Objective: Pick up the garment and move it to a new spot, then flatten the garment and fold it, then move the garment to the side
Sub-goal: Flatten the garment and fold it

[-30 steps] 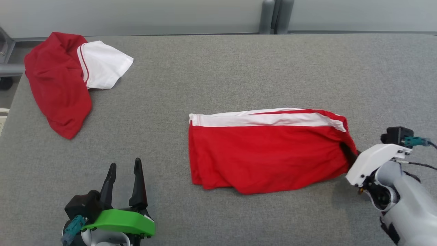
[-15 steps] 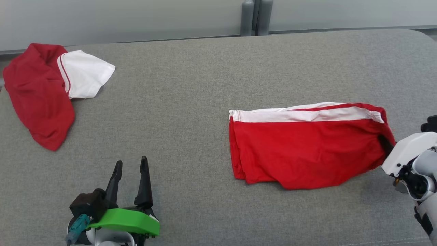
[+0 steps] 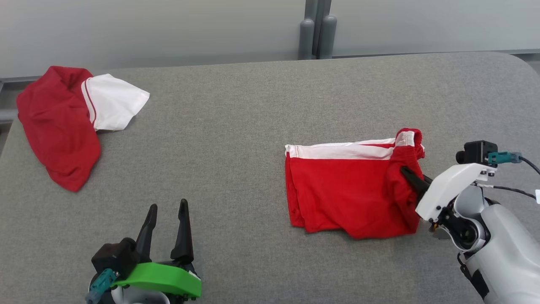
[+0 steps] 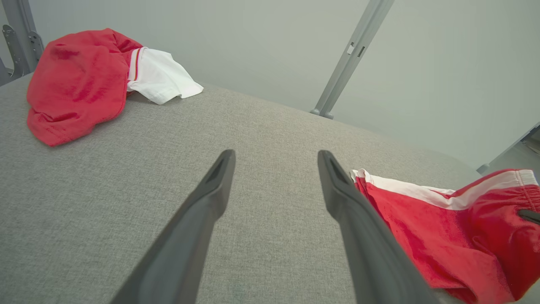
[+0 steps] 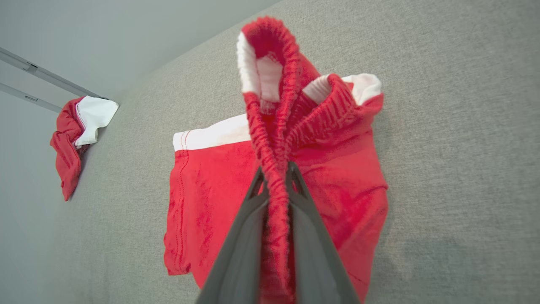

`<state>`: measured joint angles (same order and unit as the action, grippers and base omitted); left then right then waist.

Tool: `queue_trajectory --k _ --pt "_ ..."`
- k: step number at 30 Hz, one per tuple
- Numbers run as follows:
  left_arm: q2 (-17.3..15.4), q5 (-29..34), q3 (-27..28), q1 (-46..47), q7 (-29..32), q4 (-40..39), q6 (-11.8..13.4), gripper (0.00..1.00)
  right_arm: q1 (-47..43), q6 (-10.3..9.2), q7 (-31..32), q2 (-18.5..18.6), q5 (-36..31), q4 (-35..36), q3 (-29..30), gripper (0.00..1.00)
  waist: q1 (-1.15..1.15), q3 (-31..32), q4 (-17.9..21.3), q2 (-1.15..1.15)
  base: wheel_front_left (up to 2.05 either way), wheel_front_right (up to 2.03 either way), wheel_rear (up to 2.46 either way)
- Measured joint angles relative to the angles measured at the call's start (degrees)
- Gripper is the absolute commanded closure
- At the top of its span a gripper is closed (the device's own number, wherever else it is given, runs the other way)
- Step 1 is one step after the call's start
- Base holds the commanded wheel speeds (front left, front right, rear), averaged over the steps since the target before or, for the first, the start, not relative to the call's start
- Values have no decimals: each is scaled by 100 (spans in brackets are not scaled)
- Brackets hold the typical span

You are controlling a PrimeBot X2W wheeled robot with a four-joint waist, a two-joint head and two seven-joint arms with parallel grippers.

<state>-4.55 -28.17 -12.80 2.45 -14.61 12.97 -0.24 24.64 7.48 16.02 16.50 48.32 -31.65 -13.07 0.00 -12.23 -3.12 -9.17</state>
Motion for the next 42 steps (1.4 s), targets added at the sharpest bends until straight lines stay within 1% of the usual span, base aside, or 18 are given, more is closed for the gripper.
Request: queue_trajectory --k 9,16,29,36,37,38,39,40,42 --pt "12 -45 -65 -30 -1 -20 8 0 58 0 133 -598 -548 328 -277 100 0 11 -166 0 0 0 0" --pt "41 -88 -146 -7 -8 3 7 0 197 0 288 -929 -998 131 -437 100 0 -26 -306 0 0 0 0" --pt "119 -155 -211 142 -20 125 -26 0 572 0 304 -1245 -1664 -644 -689 100 0 -175 -499 0 0 0 0" --pt "134 -162 -216 207 -36 196 -38 0 711 0 132 -1328 -1780 -996 -816 100 0 -234 -531 0 0 0 0" --pt "135 -162 -219 215 -36 200 -49 0 742 0 98 -1343 -1779 -1033 -838 86 0 -241 -533 0 0 0 0" --pt "136 -162 -216 224 -37 202 -52 0 762 0 54 -1352 -1774 -1069 -859 67 0 -246 -532 0 0 0 0" --pt "137 -162 -213 229 -43 208 -52 0 772 0 38 -1357 -1761 -1098 -905 40 0 -249 -528 0 0 0 0" --pt "138 -162 -211 231 -43 212 -52 0 775 0 7 -1357 -1737 -1121 -973 0 0 -252 -522 0 0 0 0" --pt "141 -162 -203 232 -44 221 -53 0 778 0 -37 -1367 -1690 -1138 -1104 0 0 -254 -505 0 0 0 0"
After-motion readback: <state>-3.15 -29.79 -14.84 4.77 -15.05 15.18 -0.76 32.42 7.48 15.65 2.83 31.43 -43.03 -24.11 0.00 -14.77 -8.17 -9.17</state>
